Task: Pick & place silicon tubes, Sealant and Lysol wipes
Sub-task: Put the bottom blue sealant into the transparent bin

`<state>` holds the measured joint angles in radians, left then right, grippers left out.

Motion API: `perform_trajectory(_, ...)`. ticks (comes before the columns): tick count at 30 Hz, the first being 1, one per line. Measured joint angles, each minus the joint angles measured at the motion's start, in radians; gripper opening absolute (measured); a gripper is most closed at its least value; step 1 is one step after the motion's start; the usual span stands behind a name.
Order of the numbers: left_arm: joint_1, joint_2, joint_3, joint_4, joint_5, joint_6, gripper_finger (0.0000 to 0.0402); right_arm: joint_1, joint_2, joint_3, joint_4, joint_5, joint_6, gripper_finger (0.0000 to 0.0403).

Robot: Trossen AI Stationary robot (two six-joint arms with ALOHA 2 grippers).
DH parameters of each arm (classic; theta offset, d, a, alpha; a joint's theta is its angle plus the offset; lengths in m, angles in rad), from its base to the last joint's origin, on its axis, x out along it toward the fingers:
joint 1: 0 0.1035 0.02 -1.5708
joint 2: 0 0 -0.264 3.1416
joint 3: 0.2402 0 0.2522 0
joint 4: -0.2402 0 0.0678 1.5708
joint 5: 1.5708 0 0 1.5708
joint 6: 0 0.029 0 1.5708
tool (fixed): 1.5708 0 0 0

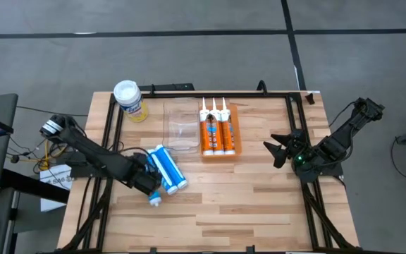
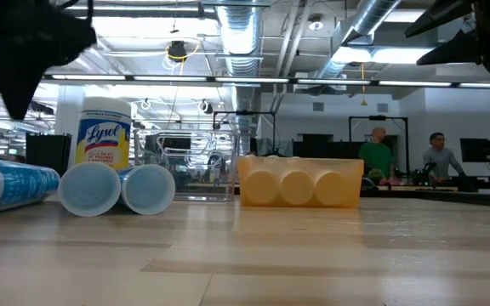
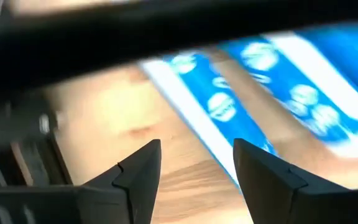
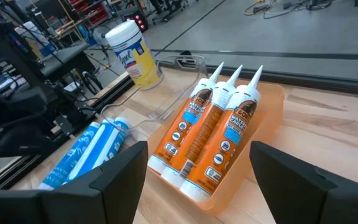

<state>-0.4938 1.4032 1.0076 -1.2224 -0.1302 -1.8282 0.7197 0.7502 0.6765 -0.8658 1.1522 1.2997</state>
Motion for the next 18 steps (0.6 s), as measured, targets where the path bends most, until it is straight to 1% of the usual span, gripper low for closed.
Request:
perform_trajectory(4,0.000,-0.038,0.033,0.007,-0.061,0.369,0.0193,0.000,0.000,0.000,0.000,0.001,-0.001,0.0276)
perform_trajectory(7,0.000,-0.041,0.056,0.027,-0.068,0.690,0.0193,0.000,0.000,0.000,0.000,0.001,0.000,0.0276)
perform_trajectory(9,0.000,-0.042,0.057,0.022,-0.062,0.867,0.0193,0.000,0.000,0.000,0.000,0.001,0.001,0.0276)
perform_trajectory(13,-0.001,-0.042,0.057,-0.014,-0.058,1.131,0.0193,0.000,0.000,0.000,0.003,0.000,0.007,0.0276)
perform_trajectory(18,-0.001,-0.042,0.054,-0.040,-0.086,1.430,0.0193,0.000,0.000,0.000,0.012,0.000,0.009,0.0276)
